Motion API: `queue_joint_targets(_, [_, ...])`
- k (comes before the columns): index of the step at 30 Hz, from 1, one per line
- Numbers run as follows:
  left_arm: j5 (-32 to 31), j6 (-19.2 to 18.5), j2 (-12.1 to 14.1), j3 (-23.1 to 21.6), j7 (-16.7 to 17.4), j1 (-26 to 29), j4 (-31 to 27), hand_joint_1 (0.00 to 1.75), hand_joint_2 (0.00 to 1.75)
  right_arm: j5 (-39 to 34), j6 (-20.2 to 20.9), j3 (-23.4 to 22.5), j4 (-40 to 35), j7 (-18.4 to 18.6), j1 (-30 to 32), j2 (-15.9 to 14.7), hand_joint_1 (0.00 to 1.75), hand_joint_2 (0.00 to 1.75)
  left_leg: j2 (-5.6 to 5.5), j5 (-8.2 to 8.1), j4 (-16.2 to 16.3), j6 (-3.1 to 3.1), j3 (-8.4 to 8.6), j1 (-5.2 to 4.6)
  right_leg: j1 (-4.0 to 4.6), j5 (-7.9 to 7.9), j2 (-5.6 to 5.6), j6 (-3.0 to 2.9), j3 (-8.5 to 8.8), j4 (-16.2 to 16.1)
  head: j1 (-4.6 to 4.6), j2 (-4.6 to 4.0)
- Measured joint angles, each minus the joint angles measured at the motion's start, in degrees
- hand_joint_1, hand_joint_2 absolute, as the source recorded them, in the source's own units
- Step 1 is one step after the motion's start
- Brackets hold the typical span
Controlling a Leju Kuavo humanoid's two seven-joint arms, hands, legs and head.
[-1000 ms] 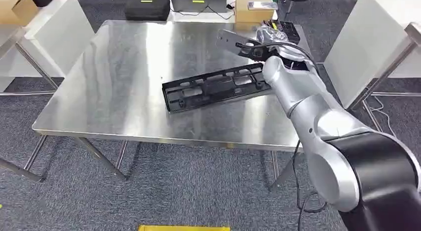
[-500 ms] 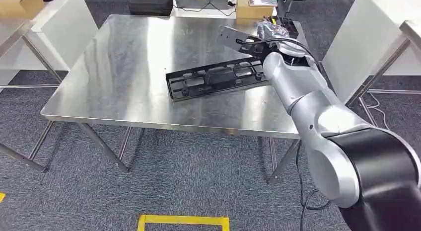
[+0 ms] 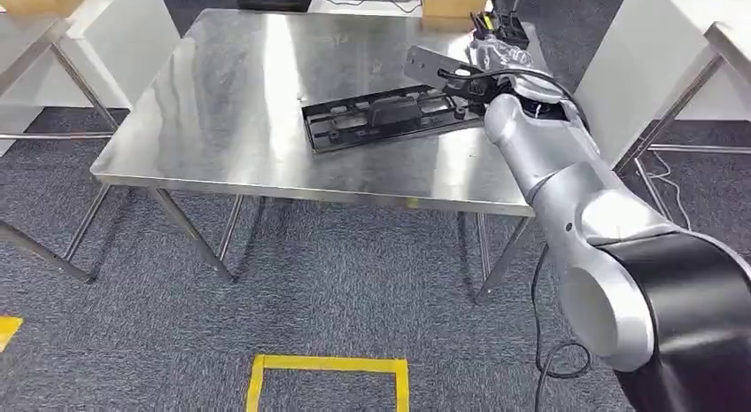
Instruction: Take the parts from the cabinet and place them on the table.
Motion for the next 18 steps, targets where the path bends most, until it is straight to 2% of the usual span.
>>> queue_joint_targets(1, [0.0,0.0,0.0,0.0,0.0,0.0,0.0,0.00,0.00,0.0,-0.1,0.0,0.0,0.0,0.0,0.0,0.00,0.00,0.01,-0.79,0.4,-0.22,-0.47,0.42,-1.04,0.65,-0.18,-0.59,0.18,-0.1,-0.02,0.00])
queue_joint_targets(2, [-0.1,0.0,0.0,0.0,-0.1,0.0,0.0,0.00,0.00,0.1,-0.2,0.0,0.0,0.0,0.0,0.1,0.00,0.00,-0.23,-4.34,2.6,-0.48,-1.41,0.42,-0.79,1.39,-0.31,-1.40,-0.65,-0.1,-0.15,0.00])
queue_joint_targets(3, [-0.1,0.0,0.0,0.0,-0.1,0.0,0.0,0.00,0.00,0.2,-0.3,0.0,0.0,0.0,0.1,0.2,0.00,0.00,-0.26,-7.80,6.4,-0.81,-2.57,0.51,-0.78,1.91,-0.34,-1.65,-1.32,-0.1,-0.33,0.00])
queue_joint_targets(4, [-0.1,0.0,0.0,0.0,-0.1,0.0,0.0,0.00,0.00,0.3,-0.5,0.0,0.0,0.0,0.2,0.2,0.00,0.00,-0.26,-11.04,11.6,-1.15,-4.13,0.59,-0.71,2.59,-0.33,-1.73,-2.10,-0.1,-0.29,0.00])
queue_joint_targets(5, [-0.1,0.0,0.0,0.0,-0.1,0.0,0.0,0.00,0.00,0.4,-0.6,-0.1,0.0,0.0,0.4,0.2,0.00,0.00,-0.27,-12.89,16.1,-1.37,-5.30,0.60,-0.67,3.16,-0.34,-1.68,-2.83,0.0,-0.31,0.00])
queue_joint_targets(6, [-0.1,0.0,0.0,0.0,-0.1,0.0,0.0,0.00,0.00,0.4,-0.7,-0.1,0.0,0.0,0.7,0.2,0.00,0.00,-0.26,-13.33,18.7,-1.50,-5.73,0.63,-0.65,3.68,-0.35,-1.62,-3.44,0.0,-0.31,0.00])
queue_joint_targets(7, [-0.1,0.0,0.0,0.0,-0.1,0.0,0.0,0.00,0.00,0.4,-0.7,-0.1,0.0,0.0,1.0,0.2,0.00,0.00,-0.26,-12.23,19.2,-1.54,-4.87,0.68,-0.66,4.34,-0.35,-1.42,-4.24,0.0,-0.31,0.00])
queue_joint_targets(8, [-0.1,0.0,0.0,0.0,-0.1,0.0,0.0,0.00,0.00,0.4,-0.7,-0.1,0.0,0.0,1.2,0.2,0.00,0.00,-0.25,-10.10,16.8,-1.51,-2.64,0.78,-0.69,4.89,-0.34,-1.15,-5.00,0.0,-0.35,0.00])
queue_joint_targets(9, [-0.1,0.0,0.1,0.0,-0.1,0.0,0.0,0.00,0.00,0.4,-0.8,-0.1,0.0,0.0,1.2,0.1,0.00,0.00,-0.24,-8.26,12.6,-1.43,0.52,0.90,-0.75,5.32,-0.32,-0.88,-5.55,0.1,-0.33,0.00])
queue_joint_targets(10, [-0.1,0.0,0.1,0.0,-0.2,0.0,0.0,0.00,0.00,0.7,-0.8,-0.1,0.0,0.0,1.2,0.1,0.00,0.00,-0.23,-7.38,7.5,-1.35,4.31,1.01,-0.76,5.66,-0.30,-0.59,-5.94,0.3,-0.35,0.00])
queue_joint_targets(11, [-0.2,0.0,0.1,0.0,-0.2,-0.2,0.0,0.00,0.00,1.0,-0.9,-0.1,0.0,0.2,1.2,0.1,0.00,0.00,-0.33,-9.08,2.5,-1.28,7.69,0.94,-0.49,5.99,-0.26,-0.10,-6.34,0.4,-0.37,0.00])
queue_joint_targets(12, [-0.4,0.0,0.1,0.0,-0.3,-0.2,0.0,0.00,0.00,1.1,-1.0,-0.1,0.0,0.2,1.1,-0.1,0.00,0.00,-0.72,-9.34,0.9,-0.93,8.40,0.62,-0.31,6.46,-0.39,0.23,-6.51,0.4,-0.17,0.00])
queue_joint_targets(14, [-0.5,0.0,0.1,0.0,-0.3,-0.2,0.0,0.00,0.00,1.4,-1.1,-0.1,0.0,0.3,1.2,-0.1,0.00,0.00,-0.70,-8.91,1.1,-0.25,7.70,0.14,-0.30,7.42,-0.52,1.29,-6.61,0.0,-0.37,0.00])
queue_joint_targets(15, [-0.7,0.0,0.1,0.1,-0.3,-0.2,0.0,0.00,0.00,1.6,-1.2,-0.1,0.0,0.3,1.3,-0.2,0.00,0.00,-0.70,-8.38,1.0,0.43,7.40,-0.02,-0.28,7.99,-0.53,1.70,-6.64,-0.3,-0.24,0.00])
queue_joint_targets(16, [-0.9,0.0,0.1,0.1,-0.3,-0.1,0.0,0.00,0.00,1.8,-1.3,-0.1,0.1,0.3,1.4,-0.7,0.00,0.00,-0.47,-7.46,0.2,1.40,7.07,0.46,-0.03,7.72,-0.53,1.96,-7.19,0.0,-0.18,0.00])
queue_joint_targets(17, [-1.0,0.0,0.0,0.1,-0.3,-0.2,0.0,0.00,0.00,1.9,-1.4,-0.1,0.1,0.3,1.6,-1.0,0.00,0.00,-0.33,-6.61,0.1,2.04,6.31,0.17,-0.26,5.47,-0.34,1.65,-8.40,1.5,-0.26,0.00])
queue_joint_targets(18, [-1.0,0.0,0.0,0.1,-0.3,-0.3,0.0,0.00,0.00,1.9,-1.7,-0.1,0.1,0.3,1.8,-1.4,0.00,0.00,-0.28,-5.98,0.1,2.62,5.48,0.09,-0.28,2.35,-0.30,1.10,-9.63,4.9,0.07,0.00])
